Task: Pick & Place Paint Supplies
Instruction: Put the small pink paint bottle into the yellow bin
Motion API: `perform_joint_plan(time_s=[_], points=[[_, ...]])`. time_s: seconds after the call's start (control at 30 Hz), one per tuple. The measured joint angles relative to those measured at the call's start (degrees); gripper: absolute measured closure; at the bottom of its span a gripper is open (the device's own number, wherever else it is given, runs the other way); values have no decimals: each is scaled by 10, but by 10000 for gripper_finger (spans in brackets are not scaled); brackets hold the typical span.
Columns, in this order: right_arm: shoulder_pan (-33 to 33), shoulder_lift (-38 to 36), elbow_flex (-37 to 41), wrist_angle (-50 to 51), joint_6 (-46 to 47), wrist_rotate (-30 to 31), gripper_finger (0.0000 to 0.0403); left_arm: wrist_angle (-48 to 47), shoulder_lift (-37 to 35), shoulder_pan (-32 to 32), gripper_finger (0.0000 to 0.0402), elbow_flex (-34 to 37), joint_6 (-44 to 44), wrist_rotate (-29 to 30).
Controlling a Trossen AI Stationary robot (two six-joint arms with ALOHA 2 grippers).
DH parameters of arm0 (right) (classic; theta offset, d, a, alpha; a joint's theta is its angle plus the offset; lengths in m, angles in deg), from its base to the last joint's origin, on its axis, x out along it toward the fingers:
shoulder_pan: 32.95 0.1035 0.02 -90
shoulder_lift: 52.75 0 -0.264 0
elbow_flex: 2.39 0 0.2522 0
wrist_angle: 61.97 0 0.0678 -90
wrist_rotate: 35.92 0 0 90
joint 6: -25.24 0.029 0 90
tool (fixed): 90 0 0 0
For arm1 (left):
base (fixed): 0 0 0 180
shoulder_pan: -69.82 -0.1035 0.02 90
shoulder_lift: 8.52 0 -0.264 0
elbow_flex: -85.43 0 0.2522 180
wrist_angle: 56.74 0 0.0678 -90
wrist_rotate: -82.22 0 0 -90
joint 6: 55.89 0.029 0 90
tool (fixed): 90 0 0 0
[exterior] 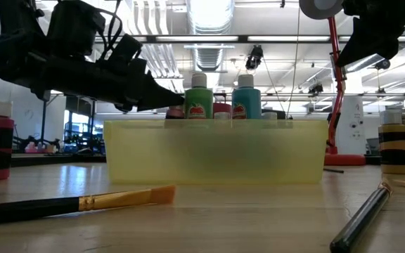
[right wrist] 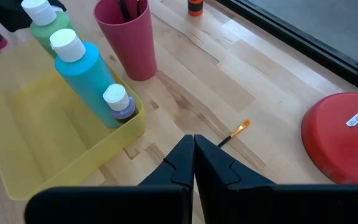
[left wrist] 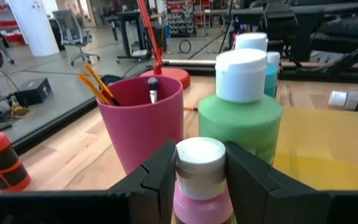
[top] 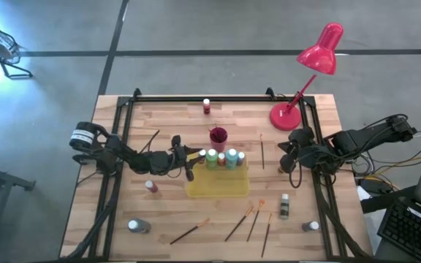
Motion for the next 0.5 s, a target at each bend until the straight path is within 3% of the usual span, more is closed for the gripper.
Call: perform_joint_plan(time_s=[0.5], points=[[0, 0, 0, 0, 0, 0, 394, -10, 0, -1, 277, -3, -14, 4]])
